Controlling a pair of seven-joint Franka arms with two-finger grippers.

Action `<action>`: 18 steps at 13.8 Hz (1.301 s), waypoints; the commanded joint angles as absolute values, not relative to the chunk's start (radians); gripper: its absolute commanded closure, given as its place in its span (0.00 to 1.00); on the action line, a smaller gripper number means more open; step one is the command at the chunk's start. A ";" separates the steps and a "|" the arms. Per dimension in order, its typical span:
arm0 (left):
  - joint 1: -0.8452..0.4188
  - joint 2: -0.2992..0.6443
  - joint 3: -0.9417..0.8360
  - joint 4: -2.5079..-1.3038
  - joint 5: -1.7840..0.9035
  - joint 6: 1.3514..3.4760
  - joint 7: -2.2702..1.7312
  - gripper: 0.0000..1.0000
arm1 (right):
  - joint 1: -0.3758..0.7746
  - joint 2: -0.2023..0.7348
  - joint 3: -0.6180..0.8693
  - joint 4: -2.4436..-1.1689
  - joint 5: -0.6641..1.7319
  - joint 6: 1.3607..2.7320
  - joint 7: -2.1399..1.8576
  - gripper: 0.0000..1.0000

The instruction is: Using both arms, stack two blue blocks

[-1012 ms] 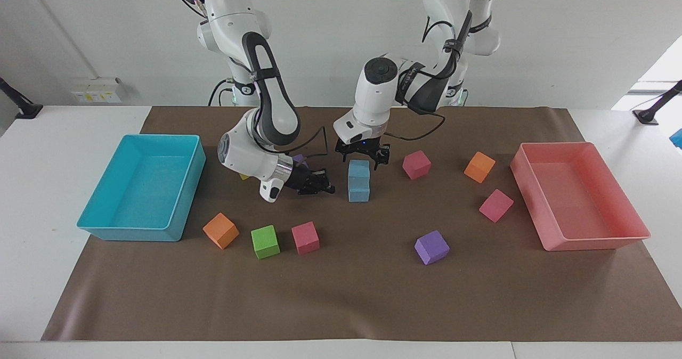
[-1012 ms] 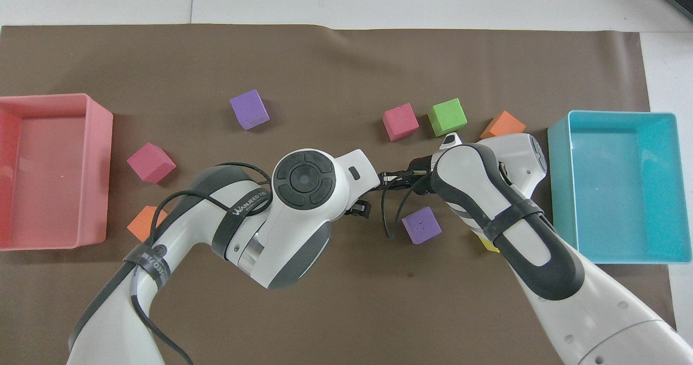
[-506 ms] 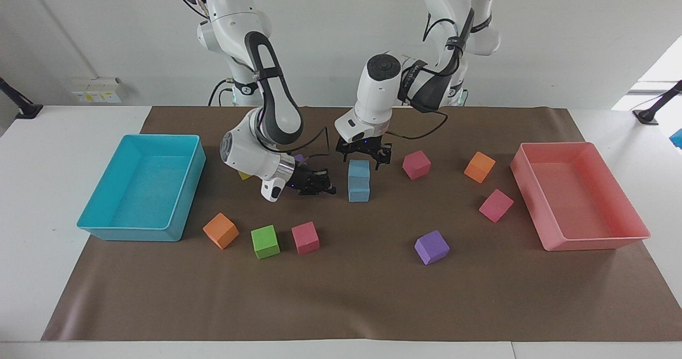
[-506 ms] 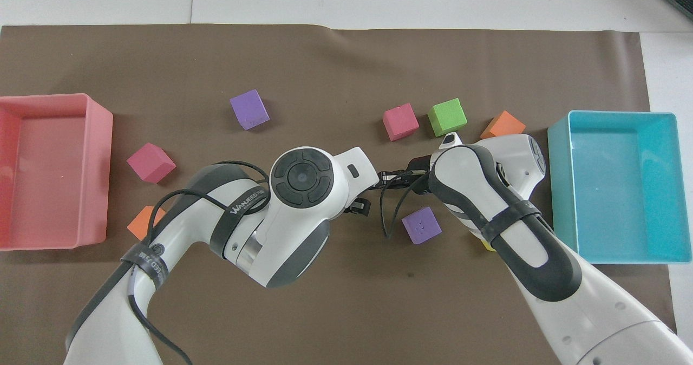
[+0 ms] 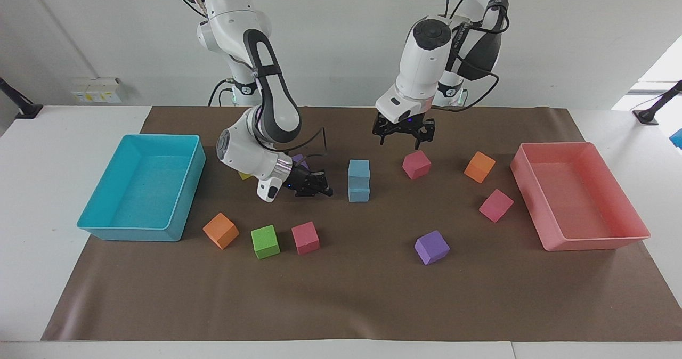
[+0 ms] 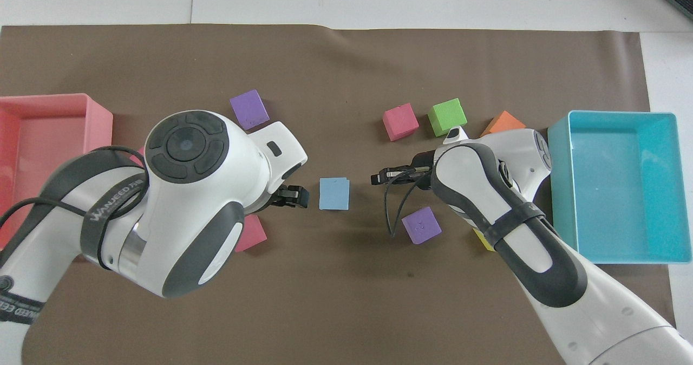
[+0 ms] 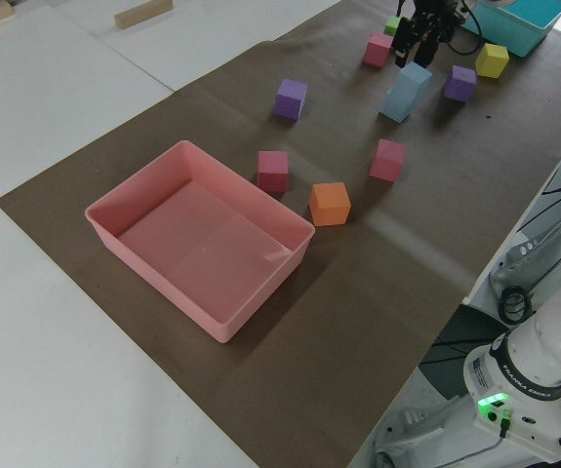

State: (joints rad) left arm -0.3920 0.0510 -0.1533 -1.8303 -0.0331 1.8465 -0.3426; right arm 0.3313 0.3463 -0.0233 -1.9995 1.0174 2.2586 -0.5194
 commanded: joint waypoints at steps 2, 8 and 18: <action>-0.276 -0.009 -0.158 -1.890 -0.052 1.825 -0.209 0.00 | 0.298 0.266 -0.015 -1.970 0.722 2.229 -0.283 0.24; -0.128 -0.100 -0.153 -1.895 -0.048 1.746 0.020 0.00 | 0.221 0.161 -0.018 -1.936 0.357 2.106 -0.055 0.00; 0.012 0.008 -0.153 -1.566 -0.038 1.620 0.094 0.00 | 0.048 0.037 -0.028 -1.779 0.058 1.815 0.034 0.00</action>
